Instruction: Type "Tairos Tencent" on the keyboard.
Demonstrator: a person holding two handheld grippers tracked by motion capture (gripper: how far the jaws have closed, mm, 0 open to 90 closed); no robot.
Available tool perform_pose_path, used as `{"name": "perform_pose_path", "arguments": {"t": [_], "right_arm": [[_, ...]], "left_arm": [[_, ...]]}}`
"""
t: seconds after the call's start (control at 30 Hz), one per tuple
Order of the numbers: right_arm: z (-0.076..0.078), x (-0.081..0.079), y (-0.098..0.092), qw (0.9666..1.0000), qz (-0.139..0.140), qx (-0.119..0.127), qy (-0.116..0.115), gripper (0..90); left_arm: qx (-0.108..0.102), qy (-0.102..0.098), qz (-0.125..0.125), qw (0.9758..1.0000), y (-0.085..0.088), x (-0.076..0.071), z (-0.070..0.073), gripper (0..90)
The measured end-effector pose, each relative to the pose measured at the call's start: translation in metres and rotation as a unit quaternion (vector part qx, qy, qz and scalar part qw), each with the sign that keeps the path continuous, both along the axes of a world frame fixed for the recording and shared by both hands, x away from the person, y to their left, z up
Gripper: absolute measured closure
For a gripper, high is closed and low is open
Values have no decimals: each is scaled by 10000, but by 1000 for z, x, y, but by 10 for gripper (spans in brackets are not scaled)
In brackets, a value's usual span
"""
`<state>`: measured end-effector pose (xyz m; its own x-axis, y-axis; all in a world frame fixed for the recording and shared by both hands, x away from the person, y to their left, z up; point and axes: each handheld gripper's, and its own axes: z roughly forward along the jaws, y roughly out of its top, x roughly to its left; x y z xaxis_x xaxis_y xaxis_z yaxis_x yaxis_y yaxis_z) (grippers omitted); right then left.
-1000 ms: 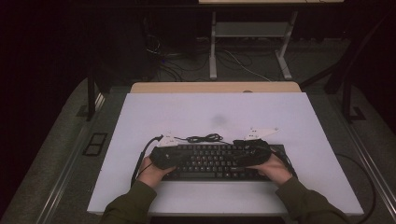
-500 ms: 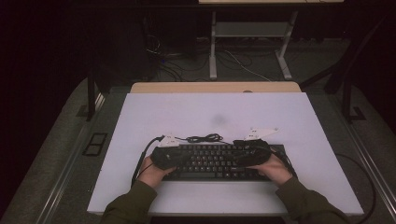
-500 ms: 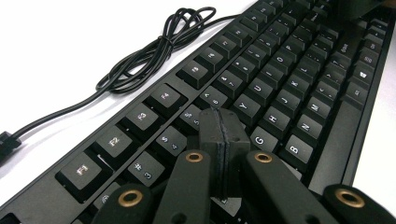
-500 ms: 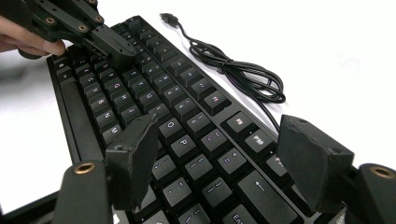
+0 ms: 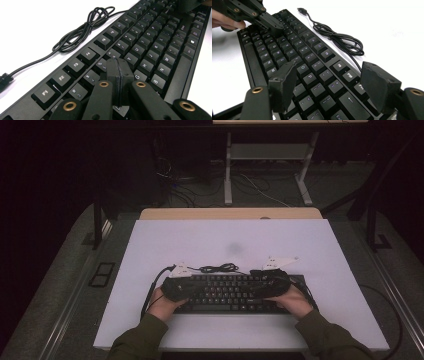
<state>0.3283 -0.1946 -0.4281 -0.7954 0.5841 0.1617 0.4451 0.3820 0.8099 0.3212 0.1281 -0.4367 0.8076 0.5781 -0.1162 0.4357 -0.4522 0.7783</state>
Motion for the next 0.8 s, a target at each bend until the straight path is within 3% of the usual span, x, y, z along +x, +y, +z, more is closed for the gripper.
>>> {"name": "perform_pose_path", "arguments": {"t": [0.43,0.8], "right_arm": [[0,0,0,10000,-16,5,-2,308],[0,2,2,10000,42,31,41,378]], "left_arm": [[-145,-49,61,9999,4,-2,6,866],[-250,-102,134,9995,8,-6,8,717]]}}
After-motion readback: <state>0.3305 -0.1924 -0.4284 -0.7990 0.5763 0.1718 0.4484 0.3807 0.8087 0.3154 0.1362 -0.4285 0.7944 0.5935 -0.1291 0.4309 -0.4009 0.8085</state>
